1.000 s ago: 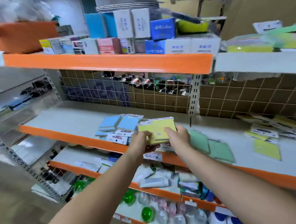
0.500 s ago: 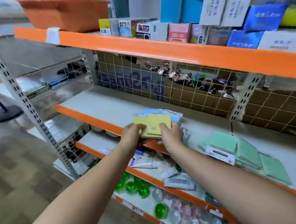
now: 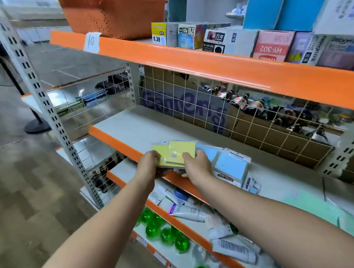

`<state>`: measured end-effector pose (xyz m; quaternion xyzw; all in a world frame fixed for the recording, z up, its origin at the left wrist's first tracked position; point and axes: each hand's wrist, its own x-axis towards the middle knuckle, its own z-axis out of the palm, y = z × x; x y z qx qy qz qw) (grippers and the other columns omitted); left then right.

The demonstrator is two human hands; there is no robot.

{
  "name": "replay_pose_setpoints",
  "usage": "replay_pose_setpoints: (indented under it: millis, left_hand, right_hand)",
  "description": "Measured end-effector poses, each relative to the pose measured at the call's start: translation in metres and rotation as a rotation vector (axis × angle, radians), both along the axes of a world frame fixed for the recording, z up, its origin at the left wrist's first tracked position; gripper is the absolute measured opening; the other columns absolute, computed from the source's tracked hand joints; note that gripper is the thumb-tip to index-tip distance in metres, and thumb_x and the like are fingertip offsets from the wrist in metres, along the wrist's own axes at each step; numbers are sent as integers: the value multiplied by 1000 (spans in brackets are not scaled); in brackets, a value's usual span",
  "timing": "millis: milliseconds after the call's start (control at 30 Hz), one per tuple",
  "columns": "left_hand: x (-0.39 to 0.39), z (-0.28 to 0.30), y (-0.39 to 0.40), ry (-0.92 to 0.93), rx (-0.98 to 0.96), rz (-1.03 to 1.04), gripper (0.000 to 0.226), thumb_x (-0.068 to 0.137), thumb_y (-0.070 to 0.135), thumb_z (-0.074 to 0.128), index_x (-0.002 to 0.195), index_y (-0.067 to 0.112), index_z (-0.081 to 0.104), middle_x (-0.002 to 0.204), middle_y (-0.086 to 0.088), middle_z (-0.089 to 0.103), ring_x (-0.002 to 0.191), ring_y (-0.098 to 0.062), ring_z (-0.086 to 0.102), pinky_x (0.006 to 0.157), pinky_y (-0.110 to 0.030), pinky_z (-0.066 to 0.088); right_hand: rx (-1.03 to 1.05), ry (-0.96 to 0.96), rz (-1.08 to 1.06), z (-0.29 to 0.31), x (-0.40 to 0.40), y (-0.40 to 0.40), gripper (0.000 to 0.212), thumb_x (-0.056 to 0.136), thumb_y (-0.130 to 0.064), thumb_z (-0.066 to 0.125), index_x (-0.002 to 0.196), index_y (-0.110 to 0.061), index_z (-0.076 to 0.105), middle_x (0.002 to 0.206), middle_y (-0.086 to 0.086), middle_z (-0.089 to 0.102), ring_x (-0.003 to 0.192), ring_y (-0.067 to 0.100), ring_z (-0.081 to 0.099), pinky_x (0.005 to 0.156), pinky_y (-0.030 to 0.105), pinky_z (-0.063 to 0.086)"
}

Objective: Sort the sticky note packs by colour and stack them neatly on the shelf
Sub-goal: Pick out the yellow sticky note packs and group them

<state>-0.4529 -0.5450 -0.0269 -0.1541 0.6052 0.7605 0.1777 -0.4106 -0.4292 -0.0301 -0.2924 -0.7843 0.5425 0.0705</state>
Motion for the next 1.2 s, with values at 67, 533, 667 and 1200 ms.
replay_pose_setpoints:
  millis: [67,533,667,1200]
  left_hand:
    - [-12,-2,-6,-17,-7,5,13,87,12,43,89,1,50,79,-23,60,45,-31,61,41,-24,50]
    - [-135,-26,-51,100,-279,-305,17,84,-3,53,99,5,54,85,-17,55,62,-27,52,53,-28,49]
    - [-167,-37,-55,88,-337,-375,25,80,-2,58,105,0,57,101,-25,61,77,-31,58,75,-43,59]
    - [-221,-54,-51,208,-638,-569,36,81,9,55,113,18,41,102,-10,57,97,-32,58,85,-39,50]
  right_hand:
    - [-48,0,17,-1,-11,-5,25,96,-29,48,114,-11,50,102,3,62,70,25,67,42,15,43]
    - [-239,-114,-164,-39,-116,-46,54,67,-27,54,120,-19,54,112,11,62,87,27,64,75,44,60]
    - [-185,-193,-198,-56,-135,-53,45,66,-26,54,110,-20,53,104,7,63,93,29,64,81,45,58]
    - [-79,-261,-385,-64,-148,-67,46,80,-25,53,123,-17,43,99,10,67,81,27,67,64,30,53]
